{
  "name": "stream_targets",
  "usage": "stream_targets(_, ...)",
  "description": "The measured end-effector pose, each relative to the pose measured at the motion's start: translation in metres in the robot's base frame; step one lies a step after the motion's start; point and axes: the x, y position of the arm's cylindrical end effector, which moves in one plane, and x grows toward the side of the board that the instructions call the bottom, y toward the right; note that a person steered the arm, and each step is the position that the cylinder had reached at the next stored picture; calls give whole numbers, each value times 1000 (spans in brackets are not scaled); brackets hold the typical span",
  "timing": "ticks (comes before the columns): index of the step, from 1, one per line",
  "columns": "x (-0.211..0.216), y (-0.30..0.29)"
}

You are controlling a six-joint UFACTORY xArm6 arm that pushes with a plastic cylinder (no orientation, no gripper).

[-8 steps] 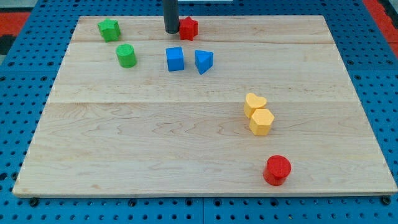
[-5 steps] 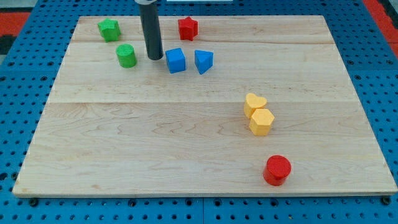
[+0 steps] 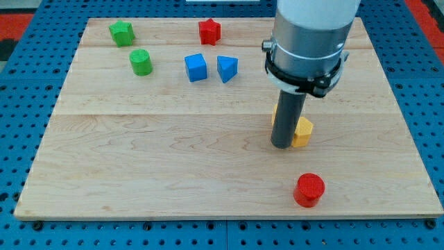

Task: Push the yellow hexagon towards the center right

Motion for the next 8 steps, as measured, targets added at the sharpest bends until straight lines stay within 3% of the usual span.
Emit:
stream_targets(1, 8, 67)
stream_targets(2, 12, 85)
stream_targets(4, -72, 47)
stream_targets(5, -67, 90)
stream_targets(6, -63, 96)
stream_targets(8, -141, 101)
